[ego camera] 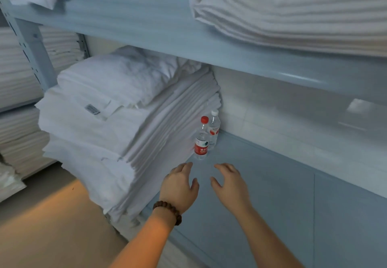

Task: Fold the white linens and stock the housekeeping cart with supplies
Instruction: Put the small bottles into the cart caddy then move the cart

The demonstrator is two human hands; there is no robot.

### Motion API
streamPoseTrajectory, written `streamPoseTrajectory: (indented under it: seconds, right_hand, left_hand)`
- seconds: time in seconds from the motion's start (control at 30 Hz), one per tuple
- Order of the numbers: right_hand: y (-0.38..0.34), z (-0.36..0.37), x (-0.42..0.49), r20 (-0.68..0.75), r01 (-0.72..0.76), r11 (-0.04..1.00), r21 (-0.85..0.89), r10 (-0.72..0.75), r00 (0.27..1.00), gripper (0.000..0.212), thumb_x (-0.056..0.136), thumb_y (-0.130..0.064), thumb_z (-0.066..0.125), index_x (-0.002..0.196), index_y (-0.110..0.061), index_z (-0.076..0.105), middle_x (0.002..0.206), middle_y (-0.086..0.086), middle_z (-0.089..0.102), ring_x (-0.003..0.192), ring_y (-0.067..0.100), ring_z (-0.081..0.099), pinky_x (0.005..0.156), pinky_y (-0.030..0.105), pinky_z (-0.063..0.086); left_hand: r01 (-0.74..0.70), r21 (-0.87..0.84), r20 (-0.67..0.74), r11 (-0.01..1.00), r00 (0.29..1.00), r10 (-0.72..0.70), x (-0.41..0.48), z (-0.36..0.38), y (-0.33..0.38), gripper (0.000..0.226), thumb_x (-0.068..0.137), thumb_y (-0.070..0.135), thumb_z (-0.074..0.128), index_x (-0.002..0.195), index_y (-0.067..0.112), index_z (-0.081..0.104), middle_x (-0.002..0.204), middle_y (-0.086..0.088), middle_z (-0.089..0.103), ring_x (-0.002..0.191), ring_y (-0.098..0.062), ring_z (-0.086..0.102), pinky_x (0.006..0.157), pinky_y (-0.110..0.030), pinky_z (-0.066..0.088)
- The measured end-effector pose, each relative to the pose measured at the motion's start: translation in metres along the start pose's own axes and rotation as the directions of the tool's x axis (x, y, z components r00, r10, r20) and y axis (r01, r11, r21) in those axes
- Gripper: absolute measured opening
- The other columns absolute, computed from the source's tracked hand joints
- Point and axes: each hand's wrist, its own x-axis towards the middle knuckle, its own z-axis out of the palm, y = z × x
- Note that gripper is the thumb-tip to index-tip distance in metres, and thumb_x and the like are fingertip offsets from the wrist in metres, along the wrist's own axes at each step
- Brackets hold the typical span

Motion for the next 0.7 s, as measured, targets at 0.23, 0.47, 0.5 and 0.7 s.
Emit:
streamPoseTrajectory:
  seconds: [0.23,0.47,0.5,0.7]
  right_hand:
    - [0.02,0.031,0.077,-0.077,-0.03,0.991,0.13,0.04,0.996,0.042,0.081,-0.03,0.069,0.121,-0.021,0.06,0.12,0.0,0.058,0.11,0.018,0.056,0.079,0.023,0.039]
    - [0.055,0.092,0.156,-0.1,-0.031,0.936,0.35,0.071,0.992,0.076,0.073,-0.043,0.078,0.138,-0.027,0.043,0.129,0.0,0.052,0.116,0.013,0.052,0.088,0.027,0.043]
    - [0.058,0.1,0.166,-0.111,-0.022,0.927,0.376,0.068,0.992,0.08,0.071,-0.045,0.079,0.14,-0.029,0.041,0.132,-0.001,0.051,0.118,0.012,0.051,0.092,0.029,0.044]
    - [0.067,0.137,0.215,-0.203,0.021,0.887,0.462,0.083,0.976,0.074,0.067,-0.042,0.08,0.13,-0.024,0.045,0.123,-0.001,0.058,0.112,0.017,0.056,0.092,0.037,0.049]
  left_hand:
    - [0.02,-0.039,0.034,0.999,0.999,-0.019,0.056,0.036,-0.033,0.063,0.091,0.035,0.052,0.148,0.02,0.03,0.147,0.003,0.04,0.129,-0.017,0.043,0.098,-0.029,0.04]
    - [-0.037,-0.092,-0.012,0.995,0.999,0.036,0.103,0.095,-0.064,0.071,0.086,0.034,0.057,0.149,0.022,0.026,0.145,0.004,0.04,0.127,-0.017,0.045,0.089,-0.024,0.04]
    - [-0.05,-0.095,-0.025,0.994,0.999,0.048,0.108,0.103,-0.068,0.072,0.086,0.034,0.058,0.149,0.022,0.026,0.145,0.004,0.039,0.126,-0.016,0.045,0.088,-0.023,0.04]
    - [-0.063,-0.115,-0.068,0.991,0.996,0.056,0.122,0.137,-0.092,0.079,0.087,0.038,0.057,0.152,0.021,0.015,0.155,0.004,0.026,0.137,-0.013,0.034,0.095,-0.015,0.028]
